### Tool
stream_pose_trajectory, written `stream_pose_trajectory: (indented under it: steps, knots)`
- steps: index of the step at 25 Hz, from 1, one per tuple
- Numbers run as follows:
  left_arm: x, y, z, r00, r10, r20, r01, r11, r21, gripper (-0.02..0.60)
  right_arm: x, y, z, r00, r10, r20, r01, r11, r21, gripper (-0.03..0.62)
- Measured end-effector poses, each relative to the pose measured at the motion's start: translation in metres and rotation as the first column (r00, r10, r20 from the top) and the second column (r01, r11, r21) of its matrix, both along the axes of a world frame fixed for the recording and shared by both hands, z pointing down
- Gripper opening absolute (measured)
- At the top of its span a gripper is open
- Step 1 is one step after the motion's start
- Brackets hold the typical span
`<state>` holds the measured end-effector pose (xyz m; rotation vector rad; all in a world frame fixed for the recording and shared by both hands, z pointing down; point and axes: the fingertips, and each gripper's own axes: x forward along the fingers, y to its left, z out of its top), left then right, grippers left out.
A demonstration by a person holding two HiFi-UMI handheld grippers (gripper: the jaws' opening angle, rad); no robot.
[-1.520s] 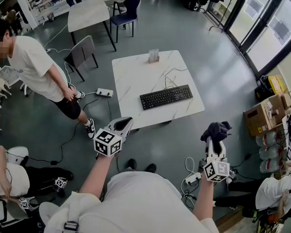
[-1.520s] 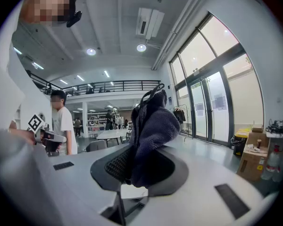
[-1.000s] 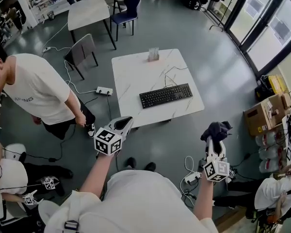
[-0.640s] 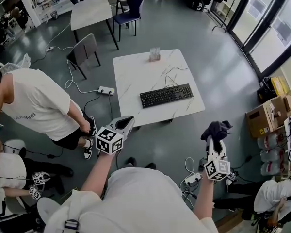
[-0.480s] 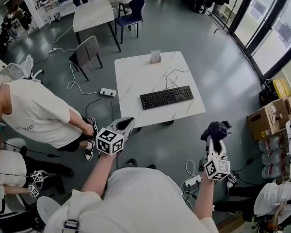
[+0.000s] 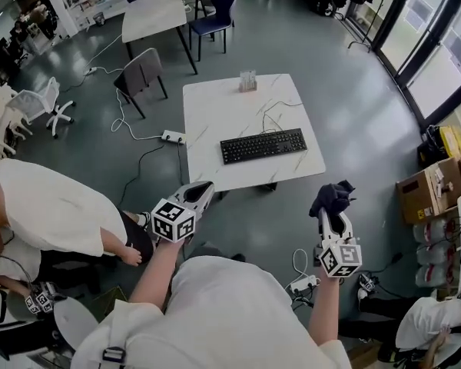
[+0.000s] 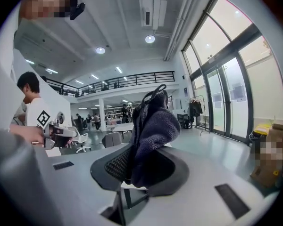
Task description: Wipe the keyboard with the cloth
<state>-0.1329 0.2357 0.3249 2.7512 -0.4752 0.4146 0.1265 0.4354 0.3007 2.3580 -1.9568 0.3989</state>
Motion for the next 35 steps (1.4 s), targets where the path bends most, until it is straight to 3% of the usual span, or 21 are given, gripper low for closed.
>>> stream_pose_trajectory:
  steps: [5,15,21,35]
  knots:
    - [0.001,0.009,0.016,1.0,-0.017,0.011,0.018,0.999,-0.031,0.006,-0.001,-0.001,0.004,0.998,-0.06,-0.004,0.06,0.998,-0.003,0.095]
    - [0.011,-0.012,0.025,0.999,-0.038,0.018,0.038,0.998,-0.047,0.006,0.018,-0.023,0.019,0.998,-0.05,0.026,0.05,0.999,-0.018,0.095]
    - [0.019,-0.051,0.03,0.999,-0.035,0.035,0.036,0.998,-0.046,0.006,0.032,-0.061,0.031,0.999,-0.026,0.045,0.029,0.998,-0.05,0.095]
    - [0.06,-0.152,0.068,0.998,-0.019,0.064,0.027,0.992,-0.124,0.006,0.049,-0.158,0.066,0.998,-0.015,0.068,0.024,0.99,-0.141,0.097]
